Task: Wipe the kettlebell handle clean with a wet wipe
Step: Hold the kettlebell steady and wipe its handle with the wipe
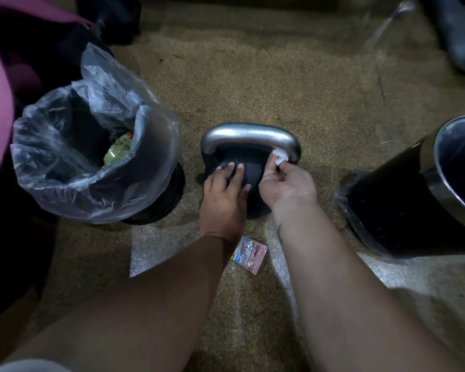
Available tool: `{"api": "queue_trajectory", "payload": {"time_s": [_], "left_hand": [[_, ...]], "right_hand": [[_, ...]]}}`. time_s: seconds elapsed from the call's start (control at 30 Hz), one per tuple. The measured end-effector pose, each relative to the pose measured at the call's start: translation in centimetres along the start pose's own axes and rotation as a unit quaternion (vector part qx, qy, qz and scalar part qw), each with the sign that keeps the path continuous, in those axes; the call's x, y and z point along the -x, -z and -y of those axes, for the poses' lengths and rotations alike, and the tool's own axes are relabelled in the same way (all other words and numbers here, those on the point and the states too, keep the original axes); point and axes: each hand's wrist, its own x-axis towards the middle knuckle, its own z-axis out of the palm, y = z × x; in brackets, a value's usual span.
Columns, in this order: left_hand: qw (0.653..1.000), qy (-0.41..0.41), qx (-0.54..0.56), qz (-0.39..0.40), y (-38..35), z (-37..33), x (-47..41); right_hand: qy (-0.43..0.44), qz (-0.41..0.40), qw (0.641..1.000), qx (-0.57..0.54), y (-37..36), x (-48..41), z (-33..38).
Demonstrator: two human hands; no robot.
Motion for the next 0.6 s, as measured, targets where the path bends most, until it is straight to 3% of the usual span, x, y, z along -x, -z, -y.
{"api": "queue_trajectory", "payload": {"time_s": [0.6], "left_hand": [[1.000,-0.003,0.010,-0.008,0.0,0.1,0.0]], "right_hand": [[-0.006,-0.015,1.000,0.023,-0.4,-0.5,0.9]]}}
